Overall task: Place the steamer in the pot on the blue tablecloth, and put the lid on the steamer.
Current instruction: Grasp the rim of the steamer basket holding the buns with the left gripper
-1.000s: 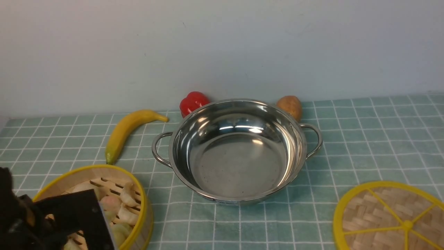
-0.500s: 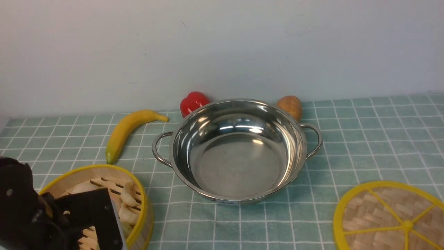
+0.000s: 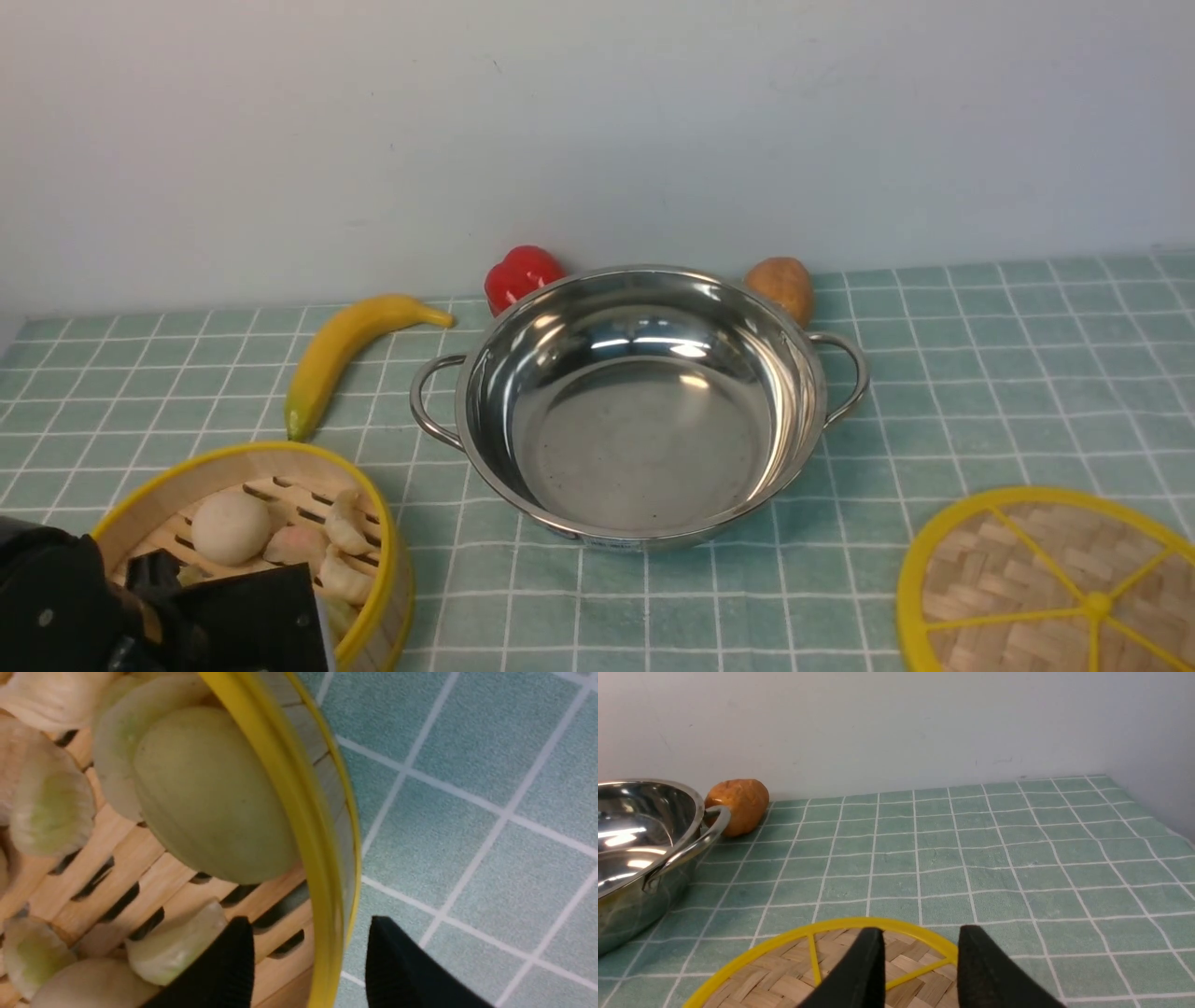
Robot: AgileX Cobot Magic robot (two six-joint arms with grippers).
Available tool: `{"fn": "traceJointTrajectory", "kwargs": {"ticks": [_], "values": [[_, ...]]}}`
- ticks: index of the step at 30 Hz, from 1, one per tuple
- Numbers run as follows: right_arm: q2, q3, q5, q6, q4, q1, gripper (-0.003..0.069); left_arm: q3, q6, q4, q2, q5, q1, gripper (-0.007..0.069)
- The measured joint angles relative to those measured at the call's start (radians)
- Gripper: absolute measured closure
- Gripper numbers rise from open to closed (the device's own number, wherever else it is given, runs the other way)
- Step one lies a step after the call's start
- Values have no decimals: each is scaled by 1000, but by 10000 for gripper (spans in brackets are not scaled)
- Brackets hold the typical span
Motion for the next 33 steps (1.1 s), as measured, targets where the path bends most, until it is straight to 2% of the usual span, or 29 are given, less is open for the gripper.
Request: {"fn": "traceJointTrajectory", "kwargs": {"ticks": [6,13,21,33], "values": [[0,0,0,0,0,0,417,0,0,34,-1,-4,0,312],[0,0,0,0,0,0,417,0,3,27,9,-33,51,312],[0,0,0,0,0,0,417,0,75,-72,40,-60,59,312],[0,0,0,0,0,0,417,0,100,-83,118,-86,59,312]]}}
